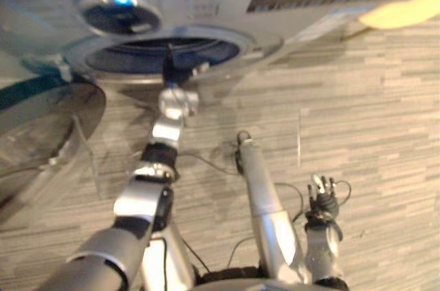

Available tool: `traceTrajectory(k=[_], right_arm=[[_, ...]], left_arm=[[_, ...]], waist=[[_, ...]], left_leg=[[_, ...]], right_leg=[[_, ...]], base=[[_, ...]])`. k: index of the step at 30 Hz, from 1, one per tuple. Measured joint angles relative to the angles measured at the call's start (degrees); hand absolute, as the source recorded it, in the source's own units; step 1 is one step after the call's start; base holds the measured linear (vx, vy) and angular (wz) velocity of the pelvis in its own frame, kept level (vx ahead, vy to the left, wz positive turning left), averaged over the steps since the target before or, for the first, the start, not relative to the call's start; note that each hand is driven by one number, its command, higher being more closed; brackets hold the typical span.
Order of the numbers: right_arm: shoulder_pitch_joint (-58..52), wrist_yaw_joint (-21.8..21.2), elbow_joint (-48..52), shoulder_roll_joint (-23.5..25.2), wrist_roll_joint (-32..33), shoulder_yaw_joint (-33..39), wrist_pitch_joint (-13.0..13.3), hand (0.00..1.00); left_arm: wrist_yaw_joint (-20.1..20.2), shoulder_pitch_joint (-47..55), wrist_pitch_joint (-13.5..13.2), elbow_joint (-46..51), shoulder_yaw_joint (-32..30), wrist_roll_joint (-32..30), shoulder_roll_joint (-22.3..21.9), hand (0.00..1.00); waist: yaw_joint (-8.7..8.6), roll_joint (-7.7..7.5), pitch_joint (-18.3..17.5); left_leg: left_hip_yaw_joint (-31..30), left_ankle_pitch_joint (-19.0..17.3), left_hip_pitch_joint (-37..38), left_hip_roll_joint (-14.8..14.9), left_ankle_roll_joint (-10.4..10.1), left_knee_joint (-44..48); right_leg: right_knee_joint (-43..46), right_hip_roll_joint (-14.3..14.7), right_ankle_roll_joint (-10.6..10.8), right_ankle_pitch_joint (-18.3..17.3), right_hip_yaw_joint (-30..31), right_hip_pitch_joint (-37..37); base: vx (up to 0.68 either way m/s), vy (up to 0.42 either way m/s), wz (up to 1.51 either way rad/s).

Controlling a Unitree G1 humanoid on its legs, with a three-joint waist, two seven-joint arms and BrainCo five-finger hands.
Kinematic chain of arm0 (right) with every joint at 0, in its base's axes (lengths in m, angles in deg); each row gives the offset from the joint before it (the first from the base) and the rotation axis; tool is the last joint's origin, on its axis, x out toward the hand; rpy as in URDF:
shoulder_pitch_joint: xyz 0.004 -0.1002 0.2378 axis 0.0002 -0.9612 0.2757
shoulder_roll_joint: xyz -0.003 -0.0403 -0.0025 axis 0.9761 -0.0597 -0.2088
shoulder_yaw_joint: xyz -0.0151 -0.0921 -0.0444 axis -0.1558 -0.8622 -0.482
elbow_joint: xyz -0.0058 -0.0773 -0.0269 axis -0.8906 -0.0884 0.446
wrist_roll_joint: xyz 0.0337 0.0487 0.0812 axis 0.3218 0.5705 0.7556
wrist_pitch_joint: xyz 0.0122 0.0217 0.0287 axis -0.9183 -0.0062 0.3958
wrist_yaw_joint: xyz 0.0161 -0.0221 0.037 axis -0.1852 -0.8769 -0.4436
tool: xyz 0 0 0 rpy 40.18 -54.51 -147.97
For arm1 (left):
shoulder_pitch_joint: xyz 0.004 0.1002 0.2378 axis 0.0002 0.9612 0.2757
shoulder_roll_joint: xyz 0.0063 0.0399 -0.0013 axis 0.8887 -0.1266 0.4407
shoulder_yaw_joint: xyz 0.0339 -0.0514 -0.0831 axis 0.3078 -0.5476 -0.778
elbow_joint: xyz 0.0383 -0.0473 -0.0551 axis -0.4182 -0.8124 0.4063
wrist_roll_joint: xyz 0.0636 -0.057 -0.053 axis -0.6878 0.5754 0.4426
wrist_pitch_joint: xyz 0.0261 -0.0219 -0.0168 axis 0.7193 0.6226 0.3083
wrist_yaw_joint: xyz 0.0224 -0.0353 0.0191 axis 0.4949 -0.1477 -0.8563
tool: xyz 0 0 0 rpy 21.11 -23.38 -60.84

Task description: Pick up the laundry basket with both hands and put the clothes into the washing machine.

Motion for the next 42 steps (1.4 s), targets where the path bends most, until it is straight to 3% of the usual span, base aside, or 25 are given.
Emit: traceTrajectory(k=[3,5,6,11,15,17,19,23,29,32,34,35,36,37,38,40,42], right_arm=[[-0.1,0.8,-3.8,-0.2,-1.3,2.4,-0.2,0.00],[-0.1,1.1,-7.5,-0.4,-1.8,3.7,-0.4,0.00],[-0.3,1.0,-10.7,-0.7,-2.1,4.1,-1.6,0.00],[-2.3,0.9,-18.5,-0.3,-4.0,4.3,-4.8,0.00],[-3.1,0.8,-22.8,0.3,-6.2,6.4,-6.4,0.00],[-3.2,0.5,-25.9,0.2,-7.8,7.0,-6.8,0.00],[-2.5,-0.3,-28.5,-0.2,-9.9,8.2,-7.6,0.00],[-0.3,-0.5,-33.8,-2.0,-14.2,8.3,-8.9,0.00],[0.3,-0.8,-36.9,-3.6,-17.0,6.3,-8.9,0.00],[0.3,-0.9,-36.9,-4.9,-18.0,5.3,-8.9,0.00],[2.8,-0.4,-36.7,-6.3,-19.9,5.3,-9.0,0.00],[4.9,-0.2,-36.4,-6.4,-21.0,5.5,-8.9,0.00],[5.7,-0.1,-35.9,-6.6,-21.4,5.6,-8.9,0.00],[6.4,0.7,-33.8,-6.8,-21.5,5.3,-8.9,0.00],[6.5,1.0,-32.6,-7.2,-21.5,5.2,-8.8,0.00],[7.5,1.1,-32.5,-7.1,-21.1,4.7,-8.7,0.00],[7.5,1.3,-33.8,-8.1,-19.8,3.8,-8.7,0.00]], left_arm=[[0.1,9.3,-0.7,0.2,1.9,-0.7,-1.6,0.00],[0.5,16.4,-1.7,-0.3,2.5,-0.8,-3.5,0.00],[1.0,22.0,-2.4,-1.0,2.5,-0.8,-5.4,0.00],[3.3,35.5,-4.8,-4.2,-1.0,1.8,-9.3,0.00],[4.9,43.1,-5.4,-8.3,-9.3,6.1,-10.2,0.00],[5.8,45.8,-5.8,-11.1,-12.8,6.9,-10.1,0.00],[6.6,47.1,-5.8,-13.0,-13.4,6.9,-9.9,0.00],[7.0,47.7,-6.0,-15.6,-13.3,7.2,-8.8,0.00],[6.9,48.0,-6.5,-15.0,-12.9,12.3,-7.8,0.00],[6.8,49.9,-7.0,-1.7,-6.7,18.8,-7.7,0.00],[6.7,52.3,-7.8,11.5,-1.9,20.9,-7.6,0.00],[6.7,53.2,-9.0,22.3,-0.6,21.2,-7.5,0.00],[6.6,53.6,-9.2,26.0,-0.6,21.3,-7.8,0.00],[6.5,55.2,-10.1,31.9,-0.5,21.2,-7.8,0.00],[6.4,56.3,-11.1,34.9,-0.6,21.2,-7.7,0.00],[5.6,56.5,-12.2,38.5,-0.7,20.0,-7.8,0.00],[5.0,56.4,-12.1,39.7,-0.5,17.9,-8.0,0.00]], waist=[[0.03,0.20,-3.4],[0.09,1.39,-6.8],[0.63,2.69,-8.5],[1.82,4.94,-16.5],[1.97,4.94,-22.3],[2.91,4.66,-25.5],[3.40,4.81,-27.1],[3.38,5.70,-28.6],[4.59,5.97,-28.8],[4.79,6.14,-28.4],[4.99,7.96,-26.5],[5.04,6.20,-25.1],[5.42,5.90,-24.5],[6.43,5.96,-24.5],[6.44,6.38,-24.8],[5.93,6.77,-25.2],[5.33,7.33,-26.8]], left_leg=[[1.5,1.9,7.9,-2.2,-0.4,-7.0],[2.9,2.7,13.6,-3.0,-0.4,-11.6],[3.5,3.4,19.5,-3.9,-0.6,-15.5],[5.2,7.0,32.8,-7.0,-0.7,-28.8],[5.0,11.9,42.0,-9.4,-1.2,-41.1],[4.6,15.9,46.6,-10.7,-1.5,-49.1],[3.7,19.1,49.7,-11.2,-1.8,-55.0],[1.3,23.8,53.5,-11.5,-2.2,-63.2],[-2.5,25.0,53.6,-11.9,-2.3,-63.5],[-8.1,28.1,49.8,-13.4,-1.7,-62.3],[-10.6,30.8,46.1,-14.6,-1.9,-59.5],[-9.7,33.6,45.7,-15.8,-1.5,-59.5],[-6.5,28.0,44.1,-16.0,2.9,-50.9],[-1.6,19.0,42.3,-14.3,5.6,-33.9],[0.1,16.0,43.1,-12.0,5.2,-26.3],[0.1,15.1,46.7,-6.5,5.2,-21.9],[-1.8,16.1,48.6,-3.4,4.4,-24.8]], right_leg=[[-5.2,-2.2,-0.6,0.4,-0.5,7.1],[-9.0,-3.5,-1.1,0.7,-0.8,12.4],[-12.8,-4.5,-1.2,1.2,-1.2,18.2],[-24.0,-8.0,-1.5,3.2,-3.0,31.2],[-34.1,-10.4,-1.8,6.2,-6.6,41.0],[-39.9,-11.3,-2.1,8.3,-8.7,45.3],[-43.8,-11.4,-2.4,9.7,-10.4,48.2],[-48.4,-10.8,-3.1,11.2,-13.4,51.6],[-51.8,-9.8,-3.2,13.2,-16.3,55.5],[-51.8,-10.6,-3.2,13.1,-24.1,57.1],[-49.0,-10.3,-4.9,11.6,-27.5,56.3],[-47.1,-13.6,-5.2,11.0,-30.6,55.9],[-45.9,-15.0,-5.3,11.0,-31.5,55.8],[-44.8,-16.3,-5.0,11.1,-31.6,55.8],[-44.8,-16.8,-4.7,11.5,-31.8,56.2],[-45.1,-17.8,-4.4,12.2,-32.9,55.7],[-44.5,-18.6,-3.3,13.1,-33.5,52.5]], base=[[0.16,-0.025,0.31],[0.19,-0.004,0.20],[0.17,0.021,0.14],[0.22,0.003,0.24],[0.13,0.005,0.33],[0.10,-0.015,0.33],[0.06,-0.031,0.39],[-0.01,-0.039,0.34],[-0.02,-0.015,0.27],[-0.08,-0.004,1.32],[-0.21,0.004,1.33],[-0.28,0.059,1.06],[-0.24,0.071,0.82],[-0.22,0.083,0.26],[-0.23,0.105,0.21],[-0.22,0.213,0.46],[-0.11,0.315,0.59]])
